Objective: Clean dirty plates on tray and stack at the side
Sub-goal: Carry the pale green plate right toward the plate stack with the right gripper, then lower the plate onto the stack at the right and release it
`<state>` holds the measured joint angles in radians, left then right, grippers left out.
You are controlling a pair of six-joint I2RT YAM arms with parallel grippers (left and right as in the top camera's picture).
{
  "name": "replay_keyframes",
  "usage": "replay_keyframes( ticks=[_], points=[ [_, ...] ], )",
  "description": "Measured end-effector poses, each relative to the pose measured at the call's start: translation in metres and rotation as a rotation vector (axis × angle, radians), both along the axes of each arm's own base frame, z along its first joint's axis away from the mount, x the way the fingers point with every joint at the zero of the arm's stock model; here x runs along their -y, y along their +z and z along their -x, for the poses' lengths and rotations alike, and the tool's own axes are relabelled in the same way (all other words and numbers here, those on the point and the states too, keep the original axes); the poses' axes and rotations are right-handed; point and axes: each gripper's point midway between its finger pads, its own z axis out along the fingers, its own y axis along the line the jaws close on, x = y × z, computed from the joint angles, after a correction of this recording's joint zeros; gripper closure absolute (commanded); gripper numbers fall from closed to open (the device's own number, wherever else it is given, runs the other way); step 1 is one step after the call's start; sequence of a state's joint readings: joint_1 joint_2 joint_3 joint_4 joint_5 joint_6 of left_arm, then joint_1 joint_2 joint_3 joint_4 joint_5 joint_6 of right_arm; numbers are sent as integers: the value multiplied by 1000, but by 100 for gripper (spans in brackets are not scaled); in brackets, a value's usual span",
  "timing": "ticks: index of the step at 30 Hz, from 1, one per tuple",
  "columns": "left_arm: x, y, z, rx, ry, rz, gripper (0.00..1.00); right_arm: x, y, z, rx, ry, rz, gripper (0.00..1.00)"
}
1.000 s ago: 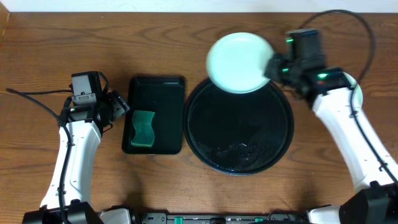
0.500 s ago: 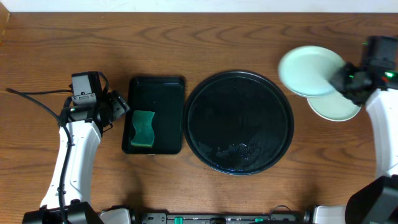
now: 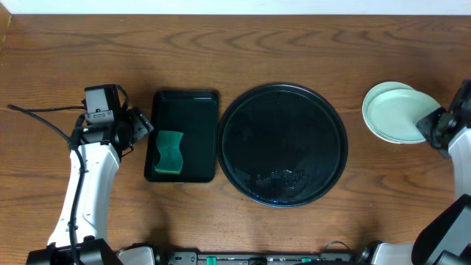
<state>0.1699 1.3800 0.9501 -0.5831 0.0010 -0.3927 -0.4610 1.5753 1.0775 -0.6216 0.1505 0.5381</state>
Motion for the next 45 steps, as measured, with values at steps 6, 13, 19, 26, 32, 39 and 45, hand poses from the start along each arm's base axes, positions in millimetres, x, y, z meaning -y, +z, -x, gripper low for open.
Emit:
replay_keyframes(
  ticks=[6,13,19,26,32,39,45],
  points=[
    [0,0,0,0,0,0,18,9,-13,-4,59,-16,32,99],
    [0,0,0,0,0,0,17,10,-31,-6,115,-16,59,99],
    [0,0,0,0,0,0,18,8,-39,-8,158,-8,62,99],
    [0,0,0,0,0,0,18,8,-39,-9,161,-6,59,99],
    [0,0,0,0,0,0,18,6,-40,-7,152,-7,53,99],
    [0,0,0,0,0,0,17,7,-39,-10,164,-6,56,99],
    [0,0,0,0,0,0,18,6,-42,-11,163,0,45,99]
  ],
)
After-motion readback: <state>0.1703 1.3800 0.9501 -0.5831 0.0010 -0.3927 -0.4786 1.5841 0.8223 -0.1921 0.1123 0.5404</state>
